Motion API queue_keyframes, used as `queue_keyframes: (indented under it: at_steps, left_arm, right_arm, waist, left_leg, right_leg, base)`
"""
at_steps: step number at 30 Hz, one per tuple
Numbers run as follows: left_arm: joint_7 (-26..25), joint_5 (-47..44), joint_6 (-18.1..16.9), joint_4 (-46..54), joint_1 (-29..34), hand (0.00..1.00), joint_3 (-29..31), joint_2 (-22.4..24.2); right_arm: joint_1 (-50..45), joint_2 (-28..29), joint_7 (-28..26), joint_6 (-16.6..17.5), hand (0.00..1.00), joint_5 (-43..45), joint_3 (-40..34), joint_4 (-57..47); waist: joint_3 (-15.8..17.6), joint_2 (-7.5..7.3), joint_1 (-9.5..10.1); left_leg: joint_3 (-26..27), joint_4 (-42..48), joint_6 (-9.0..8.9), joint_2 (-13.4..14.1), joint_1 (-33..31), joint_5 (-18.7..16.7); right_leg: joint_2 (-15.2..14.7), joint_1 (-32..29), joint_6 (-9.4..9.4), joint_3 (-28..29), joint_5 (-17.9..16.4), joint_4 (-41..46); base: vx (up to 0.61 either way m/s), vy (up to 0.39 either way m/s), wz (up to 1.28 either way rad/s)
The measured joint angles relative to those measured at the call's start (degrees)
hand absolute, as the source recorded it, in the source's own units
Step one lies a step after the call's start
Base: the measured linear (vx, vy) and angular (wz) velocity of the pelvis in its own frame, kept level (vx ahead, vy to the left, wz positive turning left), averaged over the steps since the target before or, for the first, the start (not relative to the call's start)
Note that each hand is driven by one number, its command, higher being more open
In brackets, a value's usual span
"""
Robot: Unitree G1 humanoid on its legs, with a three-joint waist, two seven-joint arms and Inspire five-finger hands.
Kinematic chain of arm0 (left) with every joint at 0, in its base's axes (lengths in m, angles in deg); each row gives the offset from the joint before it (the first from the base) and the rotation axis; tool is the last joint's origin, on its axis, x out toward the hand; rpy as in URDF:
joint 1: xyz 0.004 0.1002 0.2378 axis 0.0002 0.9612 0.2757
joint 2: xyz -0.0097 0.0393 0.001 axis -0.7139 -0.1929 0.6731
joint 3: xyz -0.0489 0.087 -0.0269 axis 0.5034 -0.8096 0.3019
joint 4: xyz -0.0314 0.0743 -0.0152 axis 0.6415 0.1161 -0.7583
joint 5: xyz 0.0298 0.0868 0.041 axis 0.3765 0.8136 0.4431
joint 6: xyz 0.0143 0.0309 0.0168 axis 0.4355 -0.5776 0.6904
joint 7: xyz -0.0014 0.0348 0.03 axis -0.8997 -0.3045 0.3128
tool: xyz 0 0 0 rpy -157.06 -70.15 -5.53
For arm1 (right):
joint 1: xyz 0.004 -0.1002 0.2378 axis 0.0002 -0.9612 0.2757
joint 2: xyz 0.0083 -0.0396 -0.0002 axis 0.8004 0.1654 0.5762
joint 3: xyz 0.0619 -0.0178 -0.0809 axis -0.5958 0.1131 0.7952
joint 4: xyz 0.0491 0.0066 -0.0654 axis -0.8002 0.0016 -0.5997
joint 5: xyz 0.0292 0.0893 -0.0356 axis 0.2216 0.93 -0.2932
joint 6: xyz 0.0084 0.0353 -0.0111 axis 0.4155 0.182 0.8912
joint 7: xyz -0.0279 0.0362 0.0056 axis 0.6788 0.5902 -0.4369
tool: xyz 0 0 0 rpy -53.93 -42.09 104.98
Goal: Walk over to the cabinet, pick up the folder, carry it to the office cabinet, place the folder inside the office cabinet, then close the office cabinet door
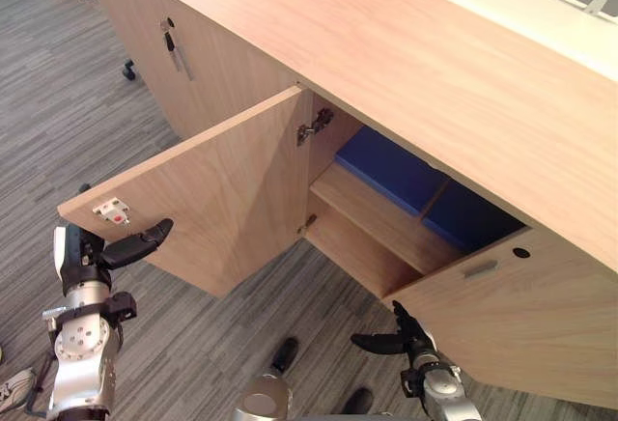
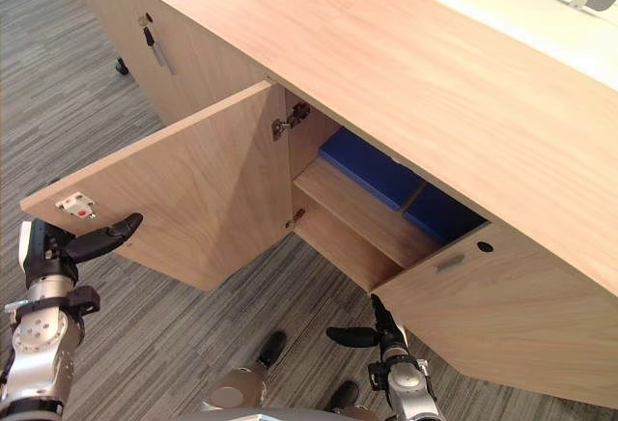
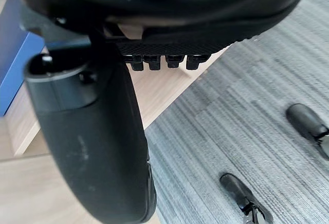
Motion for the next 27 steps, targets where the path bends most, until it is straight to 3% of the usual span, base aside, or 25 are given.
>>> queue_keyframes:
  at_steps: [2, 4, 7, 10, 13, 16, 21, 24, 27]
  left_arm:
    - [0.01, -0.02, -1.23, 5.9, 6.17, 1.0, -1.4, 5.69]
    - [0.03, -0.02, -2.37, 8.41, 9.75, 1.0, -4.06, 7.87]
    - [0.23, 0.0, -3.7, 9.29, 13.06, 1.0, -10.27, 9.01]
    - [1.43, 0.91, -3.99, 8.4, 15.75, 1.0, -16.55, 9.19]
    - [3.98, 3.89, -2.29, 4.29, 15.81, 1.0, -22.93, 8.2]
    - [6.81, 8.45, 0.69, -0.55, 11.88, 1.0, -32.46, 7.83]
    - [7.39, 13.29, 2.99, -2.8, -0.03, 1.0, -38.72, 8.55]
    - [6.73, 15.37, 3.06, -3.13, -8.42, 1.0, -37.82, 8.34]
    - [3.49, 16.74, 3.25, -4.4, -13.23, 1.0, -32.72, 7.61]
  right_arm:
    - [-1.08, 1.26, 0.04, -0.01, 1.0, 0.03, -1.85, -0.01]
    - [-2.05, 1.77, -0.04, -0.04, 1.0, 0.03, -1.95, 0.14]
    - [-3.65, 2.75, -0.07, -0.22, 1.0, 0.11, -2.95, 0.97]
    - [-3.68, 3.08, -0.06, -0.3, 1.0, 0.58, -2.95, 1.22]
    - [-3.45, 3.49, -0.05, -0.28, 1.0, 0.65, -2.92, 1.11]
    - [-2.71, 3.8, 0.08, -0.06, 1.0, 0.67, -2.7, 0.68]
    - [-2.65, 3.62, 0.49, -0.23, 1.0, 0.84, -1.64, 0.42]
    - [-2.14, 3.59, 0.51, -0.2, 1.0, 1.86, -1.22, 0.24]
    - [-2.43, 3.08, 0.46, -0.25, 1.0, 1.92, -1.28, 0.32]
  waist:
    - [-0.08, -0.08, -0.09]
    - [-0.09, -0.1, -0.12]
    - [-0.41, -0.06, -0.3]
    - [-0.44, 0.01, -0.49]
    - [-0.44, 0.04, -2.68]
    - [-0.46, 0.02, -5.44]
    - [-0.5, 0.02, -10.99]
    - [-0.67, -0.03, -13.86]
    - [-0.87, 0.27, -16.05]
  left_leg:
    - [1.2, 0.0, -0.23, 0.04, 0.32, -0.18]
    - [2.14, 0.0, -0.23, 0.16, 0.36, -0.18]
    - [6.61, 0.02, -0.49, 1.3, -0.14, 0.33]
    - [7.66, 0.02, -0.89, 1.55, -1.18, 1.06]
    - [10.93, 0.03, -0.89, 1.89, -1.47, 1.06]
    - [16.22, 0.02, -0.88, 2.04, -2.02, 1.04]
    - [23.2, 0.0, -0.69, 2.33, -3.14, 0.91]
    - [26.67, -0.01, -0.59, 2.94, -2.76, 0.84]
    - [29.36, -0.02, -0.38, 3.62, -1.47, 0.36]
  right_leg:
    - [-0.25, -0.33, -0.09, 1.2, -0.02, 0.41]
    - [-0.28, -0.35, -0.12, 1.65, -0.04, 0.41]
    - [-0.22, -0.69, 0.15, 1.83, -0.18, 0.79]
    - [-0.27, -3.36, 0.82, 5.08, -0.63, 2.12]
    - [-0.09, -4.65, 0.99, 9.19, -0.54, 2.63]
    - [-0.15, -8.37, 1.47, 15.76, -0.34, 3.5]
    - [0.28, -12.22, 1.85, 22.31, -0.1, 1.9]
    - [0.81, -12.76, 0.89, 24.41, 0.61, 0.21]
    - [1.42, -12.85, 0.89, 26.18, 0.61, -0.32]
  base:
    - [-0.07, 0.038, -0.2]
    - [-0.07, 0.028, -0.03]
    - [-0.09, 0.03, 0.13]
    - [-0.1, 0.038, -0.1]
    - [-0.13, 0.052, -0.22]
    - [-0.09, 0.067, -0.74]
    - [-0.04, 0.067, -0.84]
    - [0.0, 0.032, -0.69]
    - [0.04, -0.001, -0.51]
